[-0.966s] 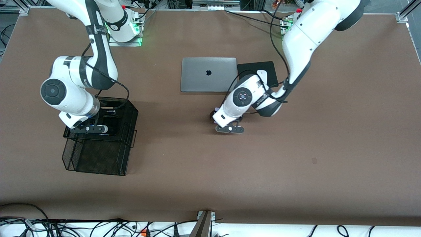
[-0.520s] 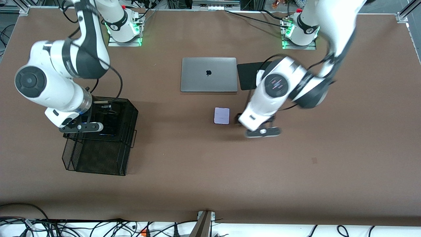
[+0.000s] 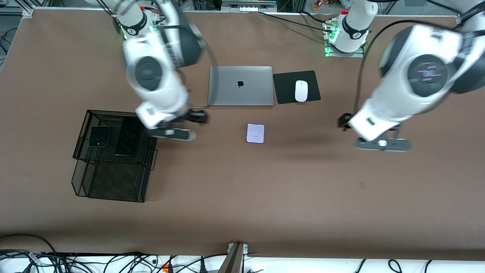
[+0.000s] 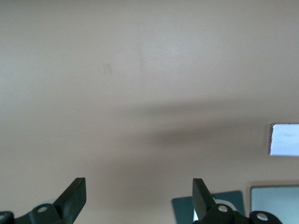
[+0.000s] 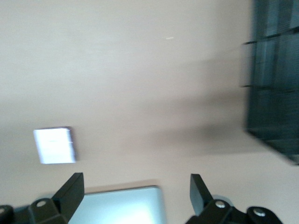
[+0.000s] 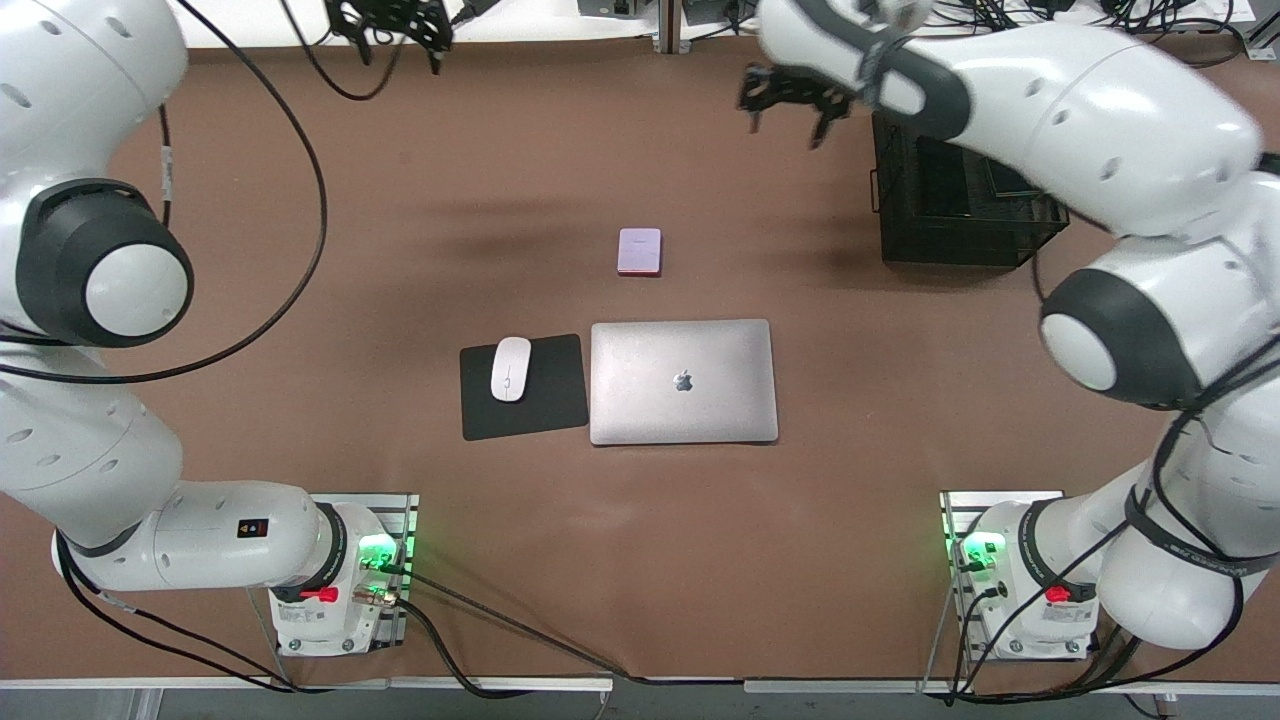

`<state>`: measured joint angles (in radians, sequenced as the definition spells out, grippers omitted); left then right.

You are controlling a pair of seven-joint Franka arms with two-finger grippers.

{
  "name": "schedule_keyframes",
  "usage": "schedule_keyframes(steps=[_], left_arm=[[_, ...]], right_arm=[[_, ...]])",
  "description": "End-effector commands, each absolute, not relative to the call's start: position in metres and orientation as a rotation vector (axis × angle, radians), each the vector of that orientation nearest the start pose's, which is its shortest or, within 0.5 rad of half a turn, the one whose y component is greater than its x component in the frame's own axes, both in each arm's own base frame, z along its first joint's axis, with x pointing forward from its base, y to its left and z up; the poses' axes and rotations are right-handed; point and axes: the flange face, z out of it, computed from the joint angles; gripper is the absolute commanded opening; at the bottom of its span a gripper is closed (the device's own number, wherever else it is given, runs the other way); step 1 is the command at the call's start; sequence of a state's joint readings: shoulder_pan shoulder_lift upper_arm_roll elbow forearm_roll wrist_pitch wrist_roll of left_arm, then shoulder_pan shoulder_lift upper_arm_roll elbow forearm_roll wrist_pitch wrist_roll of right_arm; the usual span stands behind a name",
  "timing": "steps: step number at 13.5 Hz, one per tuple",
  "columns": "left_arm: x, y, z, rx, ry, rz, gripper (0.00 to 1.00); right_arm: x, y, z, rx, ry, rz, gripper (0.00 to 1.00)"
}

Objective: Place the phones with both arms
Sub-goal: 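Grasp the Huawei phone with the right gripper while the left gripper withdraws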

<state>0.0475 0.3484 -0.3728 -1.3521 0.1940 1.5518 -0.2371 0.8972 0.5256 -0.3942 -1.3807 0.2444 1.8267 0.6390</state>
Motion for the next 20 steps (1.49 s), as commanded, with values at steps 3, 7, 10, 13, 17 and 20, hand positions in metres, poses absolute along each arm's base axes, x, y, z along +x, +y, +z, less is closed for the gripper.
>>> schedule_keyframes(steps=[3, 7, 10, 13, 17, 20], left_arm=[[0.571, -0.034, 0.578, -3.119, 0.11, 0.1, 1.0], [0.547, -0.005, 0.61, -3.114, 0.034, -0.203, 1.0], [0.542, 0.024, 0.606, -3.129, -0.04, -0.136, 1.0], [0.547, 0.022, 0.606, -3.129, -0.036, -0.103, 1.0], [0.559, 0.005, 0.619, -3.102, 0.009, -0.024, 1.0], [0.566, 0.013, 0.612, -3.106, -0.022, -0.016, 1.0]], right_arm=[[0.545, 0.528, 0.358, -3.063, 0.396, -0.013, 1.0], [0.517, 0.578, 0.269, -3.049, 0.459, -0.1, 1.0], [0.512, 0.584, 0.22, -3.048, 0.468, -0.135, 1.0], [0.505, 0.589, 0.194, -3.056, 0.445, -0.151, 1.0], [0.505, 0.586, 0.181, -3.085, 0.425, -0.167, 1.0], [0.501, 0.588, 0.171, -3.09, 0.388, -0.181, 1.0]])
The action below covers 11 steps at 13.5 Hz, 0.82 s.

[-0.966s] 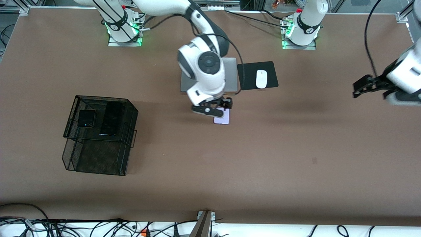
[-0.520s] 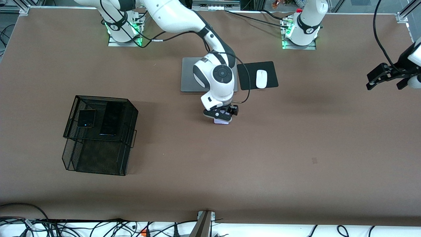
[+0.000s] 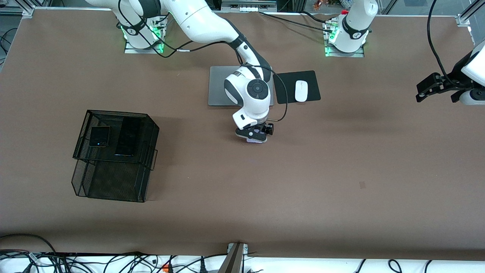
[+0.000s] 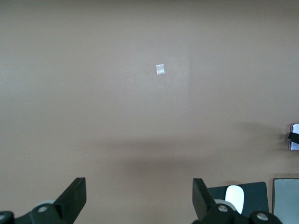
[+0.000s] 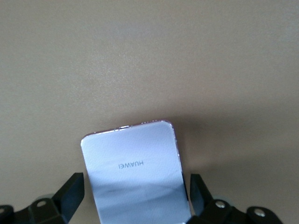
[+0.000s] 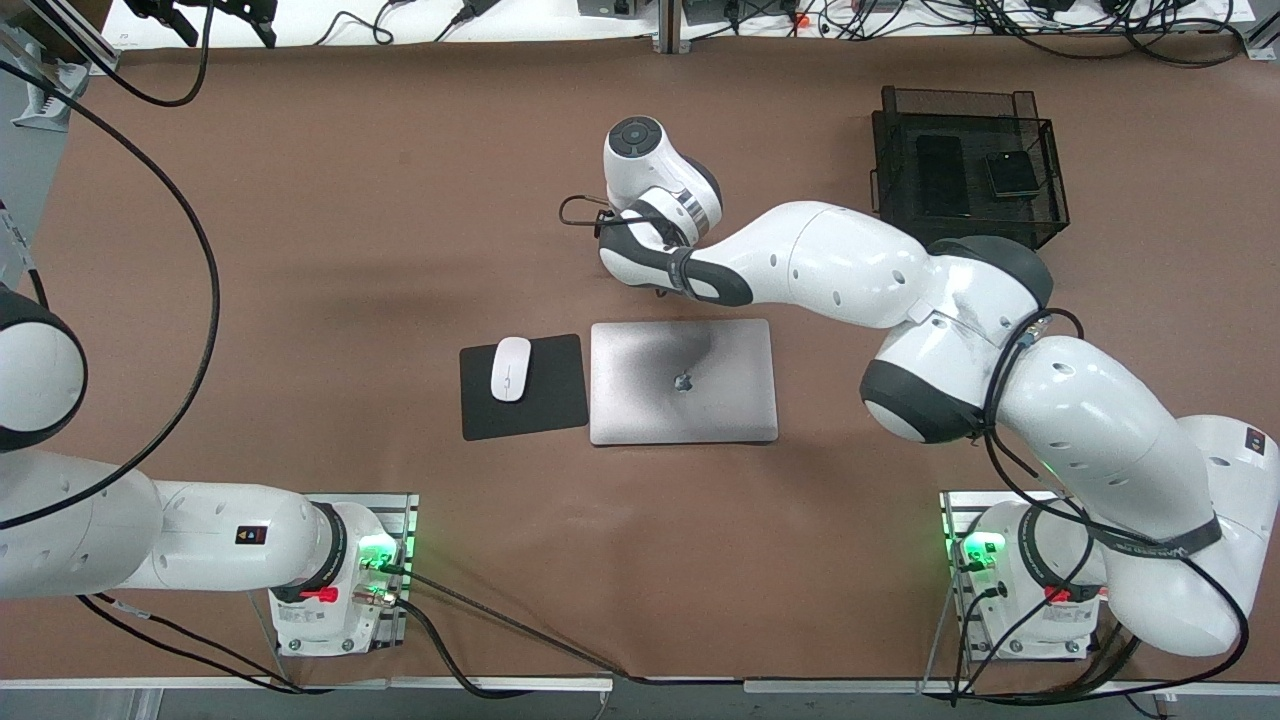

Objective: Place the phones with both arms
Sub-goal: 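Grasp the Huawei phone with the right gripper while the left gripper withdraws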

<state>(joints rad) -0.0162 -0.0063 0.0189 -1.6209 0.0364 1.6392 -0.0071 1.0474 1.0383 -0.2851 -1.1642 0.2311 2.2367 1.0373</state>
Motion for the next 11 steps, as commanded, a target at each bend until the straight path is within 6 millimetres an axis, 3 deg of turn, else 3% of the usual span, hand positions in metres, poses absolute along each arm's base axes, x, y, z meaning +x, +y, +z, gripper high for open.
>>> schedule_keyframes(steps=[1, 2, 3, 4, 5, 7, 9, 10, 11], left_arm=[[0.566, 0.014, 0.612, -3.109, -0.027, -0.016, 1.0], [0.566, 0.014, 0.608, -3.115, -0.027, -0.004, 1.0], [0.564, 0.014, 0.61, -3.111, -0.027, -0.011, 1.0], [0.565, 0.006, 0.611, -3.104, -0.003, -0.017, 1.0], [0.566, 0.005, 0.611, -3.104, 0.0, -0.031, 1.0], [0.566, 0.002, 0.613, -3.104, 0.007, -0.033, 1.0], [0.566, -0.008, 0.613, -3.103, 0.021, -0.032, 1.0], [0.566, -0.009, 0.615, -3.103, 0.024, -0.034, 1.0], [0.566, -0.01, 0.615, -3.103, 0.026, -0.039, 1.0]], right_arm=[[0.502, 0.588, 0.171, -3.096, 0.376, -0.191, 0.99], [0.502, 0.588, 0.172, -3.105, 0.366, -0.195, 0.78], [0.502, 0.588, 0.176, -3.105, 0.366, -0.195, 0.47], [0.506, 0.583, 0.181, -3.123, 0.373, -0.184, 0.31], [0.509, 0.579, 0.193, -3.148, 0.375, -0.158, 0.27], [0.522, 0.573, 0.255, -3.178, 0.352, -0.117, 0.27], [0.553, 0.53, 0.332, -3.172, 0.325, -0.038, 0.27], [0.574, 0.496, 0.359, -3.177, 0.301, 0.004, 0.27], [0.599, 0.454, 0.372, -3.193, 0.265, 0.063, 0.27]])
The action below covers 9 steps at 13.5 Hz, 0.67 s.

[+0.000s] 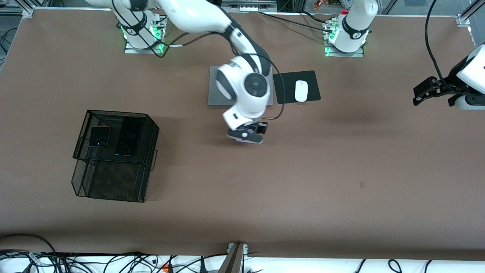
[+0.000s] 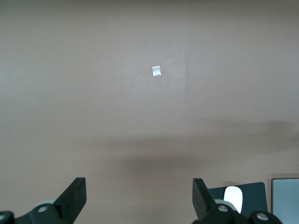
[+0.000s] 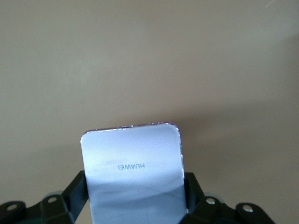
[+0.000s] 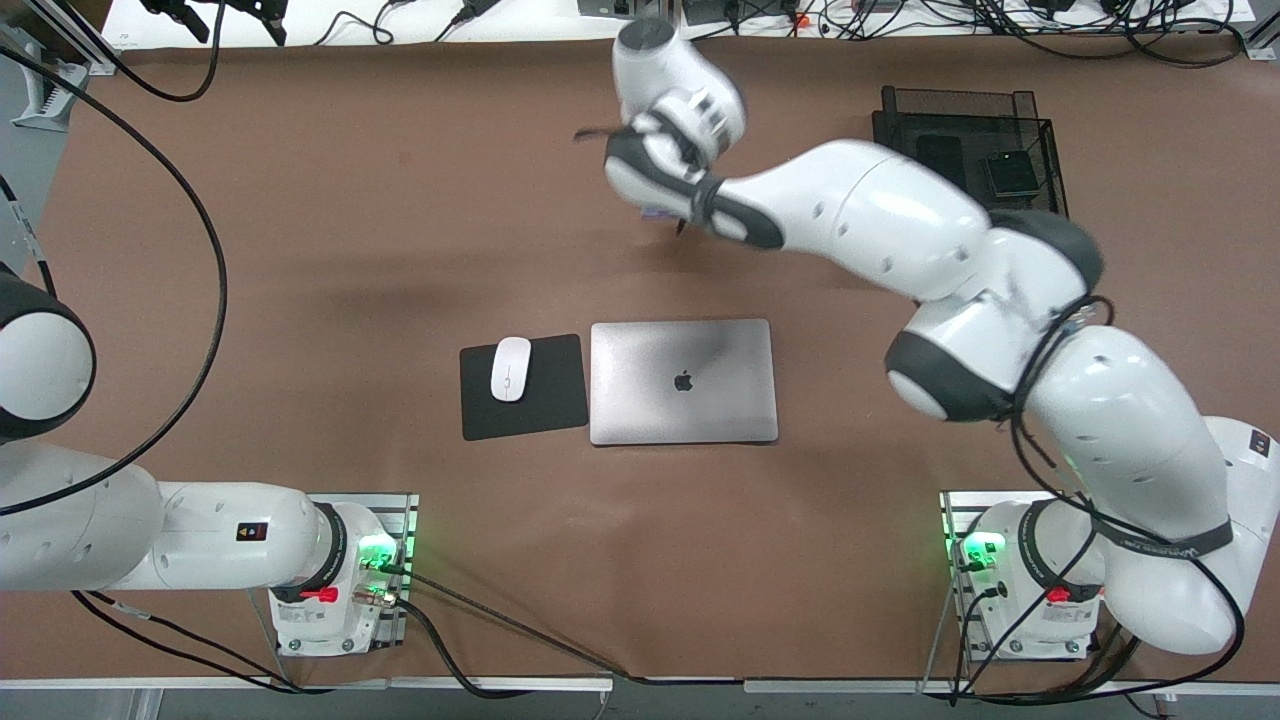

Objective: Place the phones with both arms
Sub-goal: 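Carry the Huawei phone to the mesh basket with the right gripper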

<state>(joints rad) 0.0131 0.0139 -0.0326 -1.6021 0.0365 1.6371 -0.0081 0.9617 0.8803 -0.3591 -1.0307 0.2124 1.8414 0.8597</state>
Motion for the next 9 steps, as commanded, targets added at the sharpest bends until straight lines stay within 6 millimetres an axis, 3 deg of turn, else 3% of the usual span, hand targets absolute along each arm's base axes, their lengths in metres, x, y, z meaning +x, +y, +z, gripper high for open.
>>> schedule_keyframes(steps=[1, 3, 6, 7, 9], left_arm=[[0.567, -0.01, 0.616, -3.103, 0.026, -0.044, 1.0], [0.568, -0.01, 0.613, -3.103, 0.038, -0.039, 1.0], [0.569, -0.016, 0.615, -3.103, 0.06, -0.046, 1.0], [0.568, -0.016, 0.615, -3.103, 0.059, -0.046, 1.0], [0.568, -0.015, 0.615, -3.104, 0.062, -0.044, 1.0]], right_arm=[[0.626, 0.405, 0.389, -3.185, 0.261, 0.105, 0.27], [0.669, 0.314, 0.402, -3.18, 0.191, 0.15, 0.27], [0.71, 0.213, 0.412, -3.216, 0.03, 0.083, 0.27], [0.722, 0.18, 0.413, -3.227, -0.013, 0.045, 0.27], [0.745, 0.113, 0.394, -3.221, -0.138, 0.014, 0.27]])
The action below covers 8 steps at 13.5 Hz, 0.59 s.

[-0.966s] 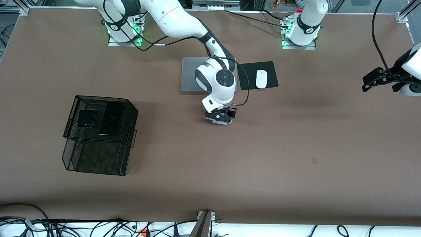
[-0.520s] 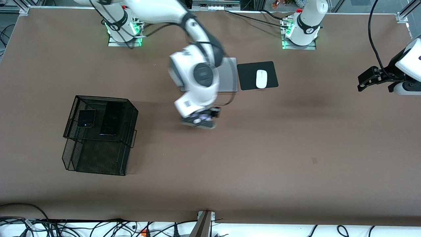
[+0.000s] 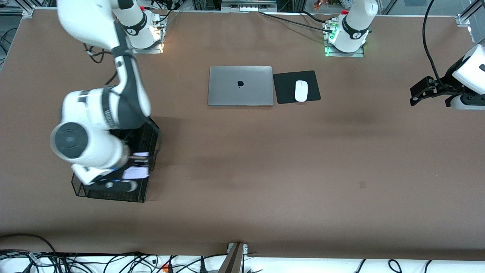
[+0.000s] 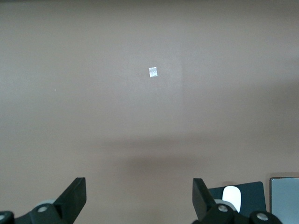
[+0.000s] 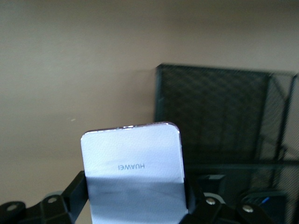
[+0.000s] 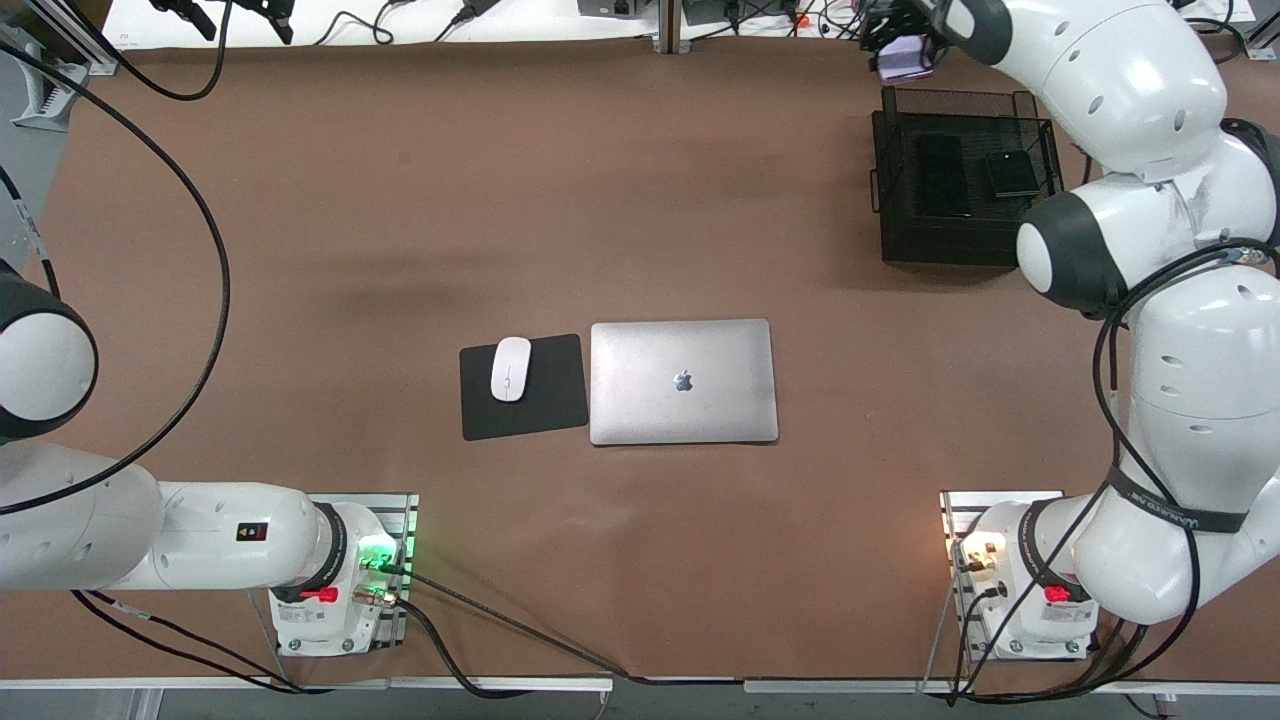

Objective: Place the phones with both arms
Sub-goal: 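Carry the Huawei phone to the mesh basket with the right gripper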

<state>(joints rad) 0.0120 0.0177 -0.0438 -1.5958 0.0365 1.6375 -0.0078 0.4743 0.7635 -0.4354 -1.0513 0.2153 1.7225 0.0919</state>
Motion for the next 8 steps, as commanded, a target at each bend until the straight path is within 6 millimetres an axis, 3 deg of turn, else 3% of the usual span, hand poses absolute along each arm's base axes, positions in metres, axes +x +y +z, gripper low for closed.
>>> schedule_keyframes(steps=[1, 3, 6, 8], left_arm=[[0.568, -0.014, 0.615, -3.104, 0.059, -0.039, 1.0], [0.565, -0.01, 0.613, -3.104, 0.056, -0.008, 1.0], [0.564, -0.01, 0.613, -3.104, 0.054, 0.004, 1.0], [0.564, -0.01, 0.614, -3.104, 0.056, 0.0, 1.0]], right_arm=[[0.754, 0.087, 0.382, -3.218, -0.207, -0.013, 0.27], [0.767, 0.053, 0.352, -3.19, -0.323, -0.058, 0.27], [0.767, 0.034, 0.3, -3.137, -0.337, 0.023, 0.27], [0.763, 0.031, 0.278, -3.125, -0.319, 0.056, 0.28]])
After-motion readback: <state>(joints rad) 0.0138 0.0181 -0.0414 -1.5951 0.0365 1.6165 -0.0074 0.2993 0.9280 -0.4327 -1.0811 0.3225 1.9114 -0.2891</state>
